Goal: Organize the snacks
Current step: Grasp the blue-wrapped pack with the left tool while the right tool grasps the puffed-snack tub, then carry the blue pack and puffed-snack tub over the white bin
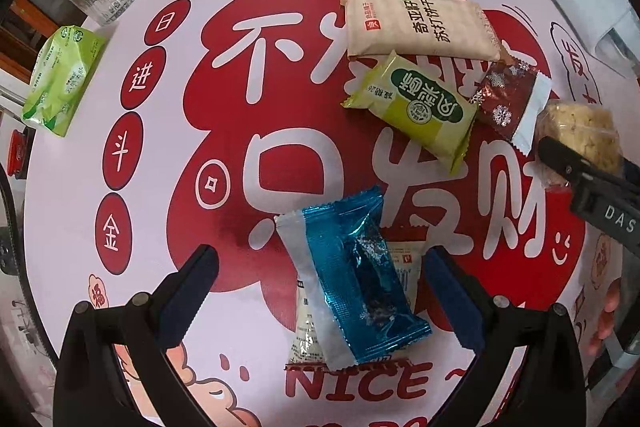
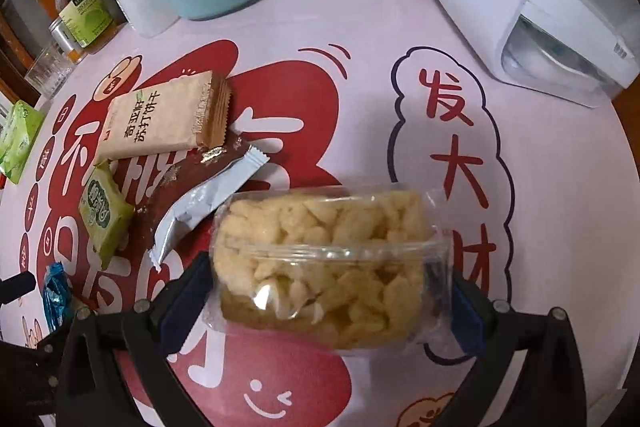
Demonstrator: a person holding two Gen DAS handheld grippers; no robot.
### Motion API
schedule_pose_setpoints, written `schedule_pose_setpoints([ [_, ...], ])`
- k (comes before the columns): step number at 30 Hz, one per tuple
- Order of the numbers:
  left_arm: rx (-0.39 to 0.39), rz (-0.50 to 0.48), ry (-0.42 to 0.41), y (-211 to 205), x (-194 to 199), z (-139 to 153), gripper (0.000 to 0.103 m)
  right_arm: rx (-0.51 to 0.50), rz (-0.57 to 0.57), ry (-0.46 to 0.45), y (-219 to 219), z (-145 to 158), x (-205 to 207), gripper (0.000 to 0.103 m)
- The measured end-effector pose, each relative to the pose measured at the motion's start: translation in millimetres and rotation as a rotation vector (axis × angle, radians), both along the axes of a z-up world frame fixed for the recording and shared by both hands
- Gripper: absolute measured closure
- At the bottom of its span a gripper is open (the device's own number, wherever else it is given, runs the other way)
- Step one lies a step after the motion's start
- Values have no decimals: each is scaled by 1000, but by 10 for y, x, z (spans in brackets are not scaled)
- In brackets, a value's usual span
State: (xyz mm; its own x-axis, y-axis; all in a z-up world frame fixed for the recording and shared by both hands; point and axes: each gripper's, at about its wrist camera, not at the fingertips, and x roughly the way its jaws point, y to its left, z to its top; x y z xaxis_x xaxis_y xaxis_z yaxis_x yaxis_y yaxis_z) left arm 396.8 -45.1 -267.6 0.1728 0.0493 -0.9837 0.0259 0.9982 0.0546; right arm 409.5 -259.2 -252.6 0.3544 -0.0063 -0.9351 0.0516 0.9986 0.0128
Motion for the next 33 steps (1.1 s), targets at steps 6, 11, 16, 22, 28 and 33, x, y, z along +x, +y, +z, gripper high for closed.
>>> schedule_pose_setpoints([
  [6,-30,52,8,62,-104,-17,17,8,-35,24,-13,1,-6,3],
  [11,-64,37,4,45,-183,77,64,21,-8,15,23,57,-166,17],
  [16,-56,12,-22,9,-352,189,72,41,6,25,90,72,-421,18],
  [22,-57,-21,-74,6,-680,493,72,115,1,9,140,189,-920,18],
  [28,-79,-85,-102,-96,-1065,875,72,169,11,-52,277,484,-1651,18],
  [33,-83,-178,-125,-306,-1492,1145,72,214,-23,-102,255,720,-2289,18],
])
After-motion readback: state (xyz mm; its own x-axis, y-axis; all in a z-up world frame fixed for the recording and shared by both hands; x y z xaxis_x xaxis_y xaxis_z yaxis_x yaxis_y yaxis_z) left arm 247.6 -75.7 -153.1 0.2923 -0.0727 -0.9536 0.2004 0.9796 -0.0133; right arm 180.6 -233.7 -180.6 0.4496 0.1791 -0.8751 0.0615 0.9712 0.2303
